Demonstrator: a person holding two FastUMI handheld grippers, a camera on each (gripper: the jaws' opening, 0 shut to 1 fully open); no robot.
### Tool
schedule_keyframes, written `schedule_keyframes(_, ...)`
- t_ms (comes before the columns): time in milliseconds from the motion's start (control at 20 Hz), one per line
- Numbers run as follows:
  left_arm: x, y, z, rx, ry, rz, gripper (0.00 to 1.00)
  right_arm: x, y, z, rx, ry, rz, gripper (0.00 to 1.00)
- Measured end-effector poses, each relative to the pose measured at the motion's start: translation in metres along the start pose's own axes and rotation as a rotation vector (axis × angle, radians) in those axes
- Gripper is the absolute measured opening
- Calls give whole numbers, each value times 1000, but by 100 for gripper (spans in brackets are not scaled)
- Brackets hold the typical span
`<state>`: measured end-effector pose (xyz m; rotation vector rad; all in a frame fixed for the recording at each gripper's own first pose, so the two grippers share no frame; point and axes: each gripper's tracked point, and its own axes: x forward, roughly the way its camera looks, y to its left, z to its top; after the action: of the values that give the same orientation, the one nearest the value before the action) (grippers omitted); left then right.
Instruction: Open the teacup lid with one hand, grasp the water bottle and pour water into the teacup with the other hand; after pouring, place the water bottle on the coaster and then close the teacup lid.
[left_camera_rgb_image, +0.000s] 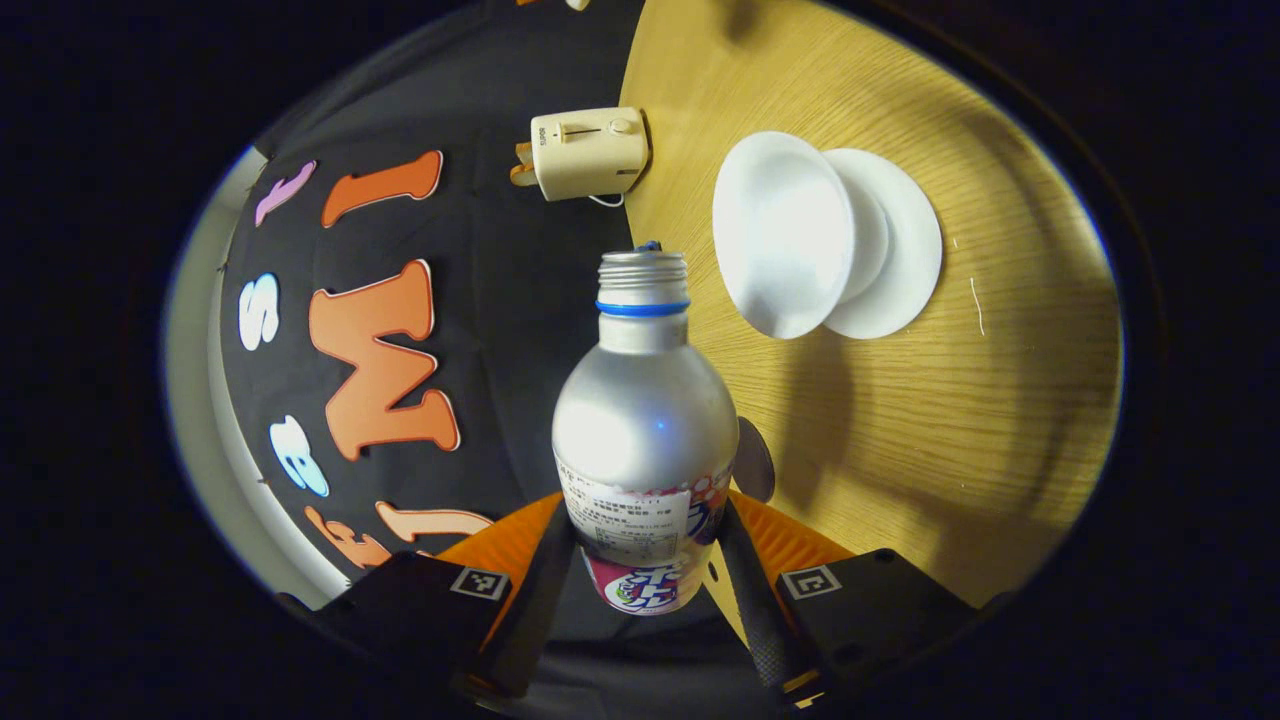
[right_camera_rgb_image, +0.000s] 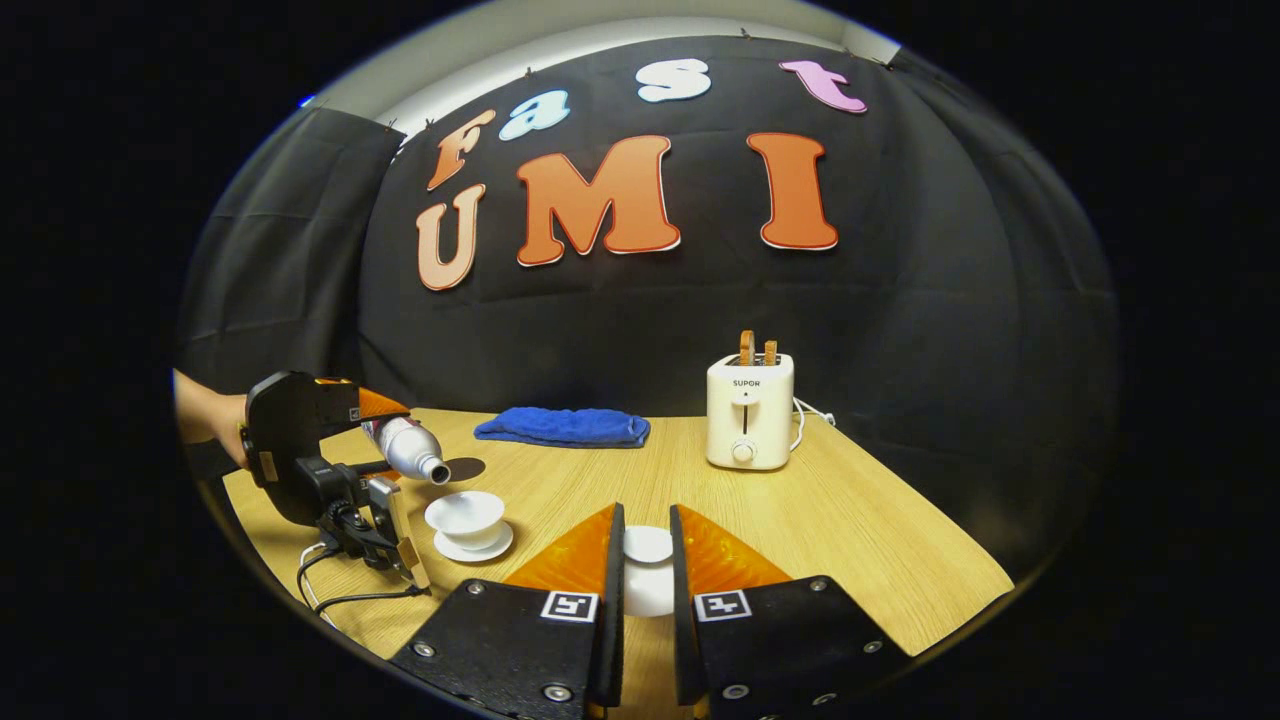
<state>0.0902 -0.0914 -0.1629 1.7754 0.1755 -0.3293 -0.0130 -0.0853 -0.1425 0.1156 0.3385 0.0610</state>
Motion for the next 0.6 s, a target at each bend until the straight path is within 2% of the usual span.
schedule_keyframes(200,3,6,4,103,-6,19,87,2,-3,0,-1,5,0,21)
schedule_keyframes(400,3,11,7,185,-10,34,81,5,-2,-1,-3,9,6,21)
schedule_keyframes(500,2,16,8,237,-15,48,84,4,-2,0,-6,6,8,21)
schedule_keyframes(600,4,20,8,271,-17,61,82,5,-1,1,-6,4,12,21)
